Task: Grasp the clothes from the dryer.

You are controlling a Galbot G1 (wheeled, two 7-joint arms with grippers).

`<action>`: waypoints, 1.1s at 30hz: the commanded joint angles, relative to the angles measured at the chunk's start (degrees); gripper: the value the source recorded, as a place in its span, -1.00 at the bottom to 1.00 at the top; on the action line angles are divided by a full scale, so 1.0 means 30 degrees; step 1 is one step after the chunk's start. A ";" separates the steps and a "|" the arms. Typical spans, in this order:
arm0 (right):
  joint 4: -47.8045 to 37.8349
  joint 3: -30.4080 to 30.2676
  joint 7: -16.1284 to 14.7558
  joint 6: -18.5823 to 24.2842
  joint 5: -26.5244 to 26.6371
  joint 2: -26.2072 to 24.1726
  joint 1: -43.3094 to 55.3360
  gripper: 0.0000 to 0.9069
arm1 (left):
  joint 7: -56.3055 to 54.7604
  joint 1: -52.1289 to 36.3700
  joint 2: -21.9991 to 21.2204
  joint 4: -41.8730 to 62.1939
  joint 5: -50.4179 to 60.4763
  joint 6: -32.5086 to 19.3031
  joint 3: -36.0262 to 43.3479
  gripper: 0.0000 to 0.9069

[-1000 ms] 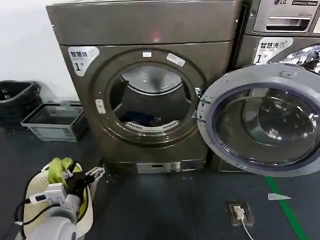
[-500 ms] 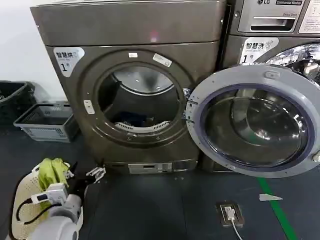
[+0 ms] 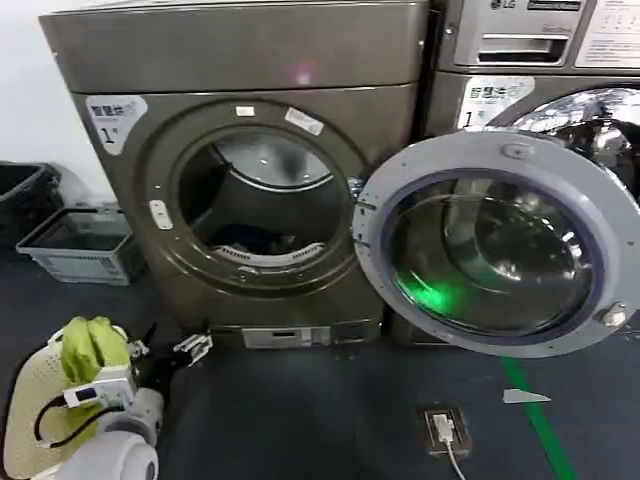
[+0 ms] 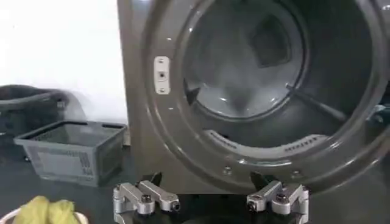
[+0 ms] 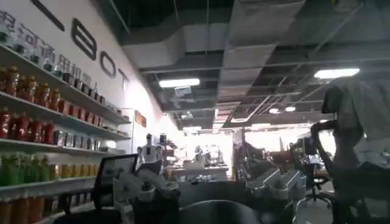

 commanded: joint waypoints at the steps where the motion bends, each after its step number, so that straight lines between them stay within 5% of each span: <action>1: 0.0006 0.0021 0.0013 0.0018 0.0004 -0.0047 -0.0013 1.00 | -0.0003 -0.0049 0.0065 0.0061 0.0000 0.0935 -0.0012 1.00; 33: -0.0511 0.0335 0.1124 0.1896 0.0795 0.0312 -0.0388 1.00 | 0.0011 -0.0122 -0.0022 0.0029 0.0023 0.0935 0.0284 1.00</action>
